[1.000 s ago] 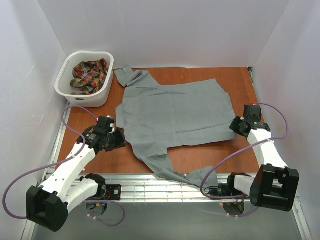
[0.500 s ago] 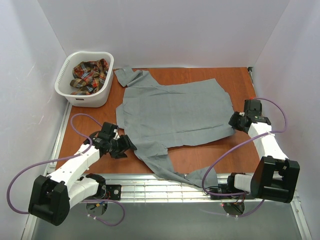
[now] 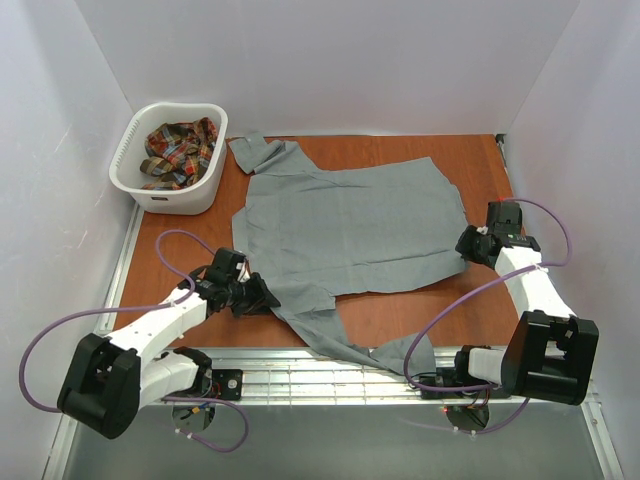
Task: Fold and stack the long sleeve shirts
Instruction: Fold the shirt
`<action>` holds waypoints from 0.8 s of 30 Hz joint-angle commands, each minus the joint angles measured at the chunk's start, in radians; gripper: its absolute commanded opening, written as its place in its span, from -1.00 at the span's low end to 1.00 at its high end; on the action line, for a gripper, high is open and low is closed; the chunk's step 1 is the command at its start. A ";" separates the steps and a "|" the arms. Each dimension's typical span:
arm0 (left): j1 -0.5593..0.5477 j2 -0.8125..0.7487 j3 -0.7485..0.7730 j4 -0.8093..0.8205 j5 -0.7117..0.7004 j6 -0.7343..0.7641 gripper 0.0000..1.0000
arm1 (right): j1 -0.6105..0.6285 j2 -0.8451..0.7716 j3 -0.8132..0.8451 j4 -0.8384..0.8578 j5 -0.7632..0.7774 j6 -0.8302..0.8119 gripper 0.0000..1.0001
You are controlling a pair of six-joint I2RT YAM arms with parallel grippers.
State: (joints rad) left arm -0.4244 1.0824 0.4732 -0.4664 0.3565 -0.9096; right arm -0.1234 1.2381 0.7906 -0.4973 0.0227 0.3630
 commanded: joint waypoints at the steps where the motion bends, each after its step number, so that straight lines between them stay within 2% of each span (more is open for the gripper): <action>1: -0.016 0.008 -0.011 0.031 0.018 -0.014 -0.78 | -0.001 -0.006 -0.001 0.026 -0.006 -0.002 -0.97; 2: -0.014 0.005 -0.008 0.029 0.025 -0.011 -0.94 | -0.001 -0.006 0.001 0.026 -0.006 -0.002 -0.97; 3: -0.014 -0.004 -0.004 0.022 0.027 -0.009 -1.00 | -0.001 -0.011 0.005 0.026 -0.004 -0.006 -0.97; 11: -0.011 -0.059 0.151 -0.178 -0.008 0.000 -1.00 | -0.001 -0.028 0.045 0.009 0.039 -0.019 -0.97; 18: 0.055 0.039 0.260 -0.155 -0.008 0.041 -1.00 | -0.001 0.041 0.154 0.003 0.056 -0.038 -0.97; 24: 0.104 0.158 0.330 -0.084 0.036 0.060 -1.00 | 0.001 0.188 0.289 0.002 -0.015 -0.042 -0.97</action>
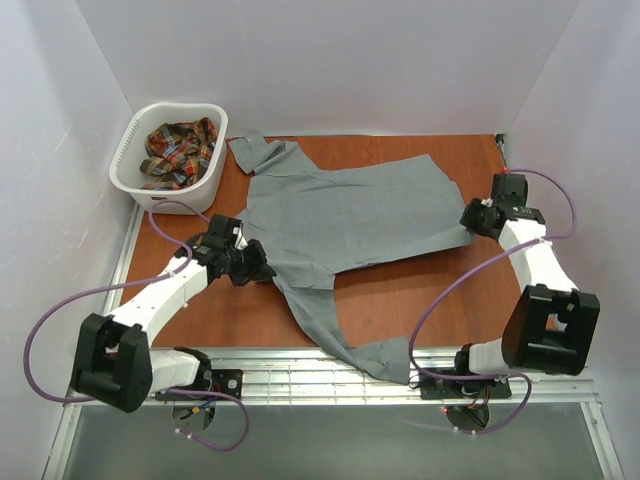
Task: Fold and stack the long sleeve shirts
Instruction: Fold the shirt
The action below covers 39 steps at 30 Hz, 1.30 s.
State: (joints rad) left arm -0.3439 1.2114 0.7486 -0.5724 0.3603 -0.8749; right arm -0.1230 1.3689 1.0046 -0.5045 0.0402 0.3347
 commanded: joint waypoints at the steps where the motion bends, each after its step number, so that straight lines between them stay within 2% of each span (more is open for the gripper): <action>1: 0.029 0.046 0.064 0.031 0.043 0.034 -1.00 | 0.002 0.076 0.092 0.004 -0.033 -0.016 -0.97; 7: 0.057 0.164 0.145 0.069 0.042 0.073 -0.99 | 0.020 0.217 0.227 -0.014 -0.086 -0.029 -0.94; 12: 0.063 0.249 0.155 0.112 0.037 0.099 -0.97 | 0.039 0.326 0.310 -0.022 -0.089 -0.037 -0.88; 20: 0.092 0.379 0.181 0.164 0.029 0.125 -0.94 | 0.037 0.467 0.374 -0.020 -0.016 -0.031 -0.87; 26: 0.114 0.460 0.228 0.177 0.012 0.137 -0.92 | -0.006 0.493 0.341 -0.017 0.082 0.001 -0.85; 31: 0.120 0.504 0.250 0.190 0.017 0.139 -0.90 | -0.056 0.483 0.305 0.003 0.084 -0.003 -0.83; 35: 0.120 0.519 0.278 0.204 0.034 0.129 -0.83 | -0.060 0.470 0.305 0.004 0.076 0.000 -0.80; 39: 0.120 0.513 0.307 0.224 0.049 0.143 -0.64 | -0.041 0.417 0.290 0.010 0.043 -0.011 -0.65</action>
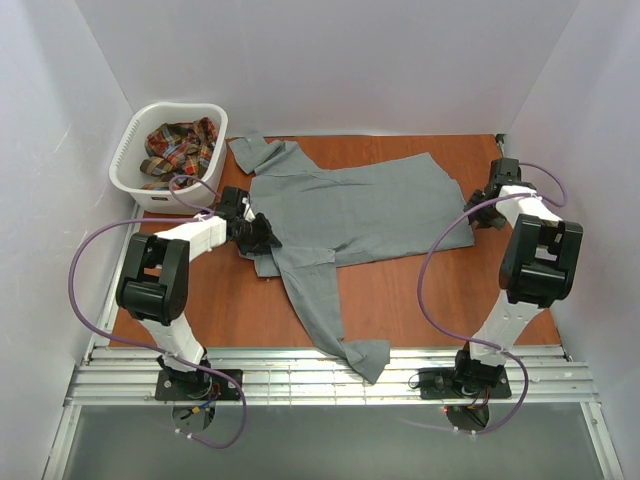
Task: Fold and stack the long sleeve shirts
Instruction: Fold the shirt
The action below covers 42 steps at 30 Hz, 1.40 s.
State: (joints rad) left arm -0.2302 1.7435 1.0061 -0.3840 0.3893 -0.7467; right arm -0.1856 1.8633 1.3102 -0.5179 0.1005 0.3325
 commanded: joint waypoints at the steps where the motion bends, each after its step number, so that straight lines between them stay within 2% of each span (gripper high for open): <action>1: 0.006 -0.033 0.057 0.042 0.023 0.018 -0.42 | 0.037 -0.123 -0.023 0.035 -0.022 -0.019 -0.59; 2: 0.006 -0.041 0.060 0.053 0.020 0.029 -0.30 | 0.079 -0.148 -0.032 0.036 -0.039 -0.038 -0.52; 3: 0.006 -0.051 0.063 0.059 0.017 0.030 -0.21 | 0.109 -0.171 -0.060 0.035 -0.048 -0.071 -0.34; 4: 0.006 -0.076 0.068 0.060 0.016 0.033 -0.02 | 0.142 -0.223 -0.077 0.030 -0.051 -0.093 -0.25; 5: 0.006 -0.090 0.074 0.060 0.011 0.040 0.08 | 0.226 -0.251 -0.100 0.025 -0.044 -0.120 -0.08; 6: 0.006 -0.111 0.075 0.060 0.008 0.044 0.17 | 0.270 -0.280 -0.150 0.024 -0.038 -0.136 -0.02; 7: 0.006 -0.154 0.072 0.059 -0.004 0.052 0.35 | 0.314 -0.341 -0.181 0.021 -0.054 -0.150 0.05; 10: 0.006 -0.266 0.045 0.022 -0.091 0.099 0.53 | 0.570 -0.435 -0.271 0.000 -0.088 -0.193 0.26; 12: 0.006 -0.318 0.005 -0.025 -0.169 0.130 0.54 | 0.679 -0.463 -0.311 -0.069 -0.120 -0.196 0.31; 13: 0.006 -0.349 -0.012 -0.038 -0.190 0.135 0.55 | 0.796 -0.487 -0.324 -0.092 -0.134 -0.187 0.32; 15: 0.006 -0.423 -0.073 -0.072 -0.236 0.133 0.55 | 0.917 -0.518 -0.350 -0.129 -0.139 -0.155 0.34; 16: 0.006 -0.446 -0.099 -0.079 -0.242 0.129 0.55 | 1.027 -0.523 -0.362 -0.143 -0.134 -0.139 0.35; 18: 0.006 -0.504 -0.168 -0.092 -0.259 0.106 0.55 | 1.127 -0.515 -0.358 -0.186 -0.146 -0.106 0.35; 19: 0.006 -0.518 -0.188 -0.099 -0.262 0.099 0.55 | 1.219 -0.507 -0.348 -0.200 -0.142 -0.078 0.35; 22: 0.006 -0.556 -0.254 -0.111 -0.253 0.081 0.54 | 1.365 -0.469 -0.335 -0.229 -0.142 -0.027 0.36; 24: 0.006 -0.579 -0.279 -0.113 -0.250 0.076 0.54 | 1.420 -0.449 -0.330 -0.235 -0.147 -0.009 0.34; 28: 0.006 -0.588 -0.316 -0.113 -0.260 0.073 0.53 | 1.511 -0.395 -0.325 -0.237 -0.160 0.011 0.29; 30: 0.006 -0.572 -0.322 -0.113 -0.257 0.075 0.52 | 1.522 -0.360 -0.324 -0.235 -0.137 0.013 0.21; 31: 0.006 -0.567 -0.325 -0.113 -0.250 0.076 0.52 | 1.520 -0.348 -0.322 -0.238 -0.125 0.014 0.11; 33: 0.006 -0.564 -0.330 -0.112 -0.242 0.073 0.52 | 1.520 -0.329 -0.312 -0.235 -0.067 0.010 -0.19; 34: 0.006 -0.570 -0.334 -0.110 -0.242 0.072 0.51 | 1.520 -0.325 -0.305 -0.241 -0.044 0.008 -0.57; 36: 0.006 -0.578 -0.333 -0.110 -0.248 0.075 0.51 | 1.516 -0.323 -0.270 -0.264 0.013 -0.006 -0.94; 38: 0.006 -0.585 -0.327 -0.115 -0.259 0.079 0.51 | 1.491 -0.332 -0.240 -0.306 0.099 -0.026 -0.97; 41: 0.006 -0.588 -0.316 -0.119 -0.267 0.078 0.50 | 1.361 -0.366 -0.164 -0.340 0.153 -0.067 -0.97; 42: 0.006 -0.584 -0.314 -0.116 -0.262 0.076 0.50 | 1.271 -0.387 -0.143 -0.338 0.153 -0.084 -0.97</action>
State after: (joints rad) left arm -0.2302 1.1885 0.6834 -0.4938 0.1459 -0.6704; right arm 1.2419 1.5455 1.0760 -0.8131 0.1379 0.2966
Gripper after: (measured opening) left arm 0.751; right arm 0.021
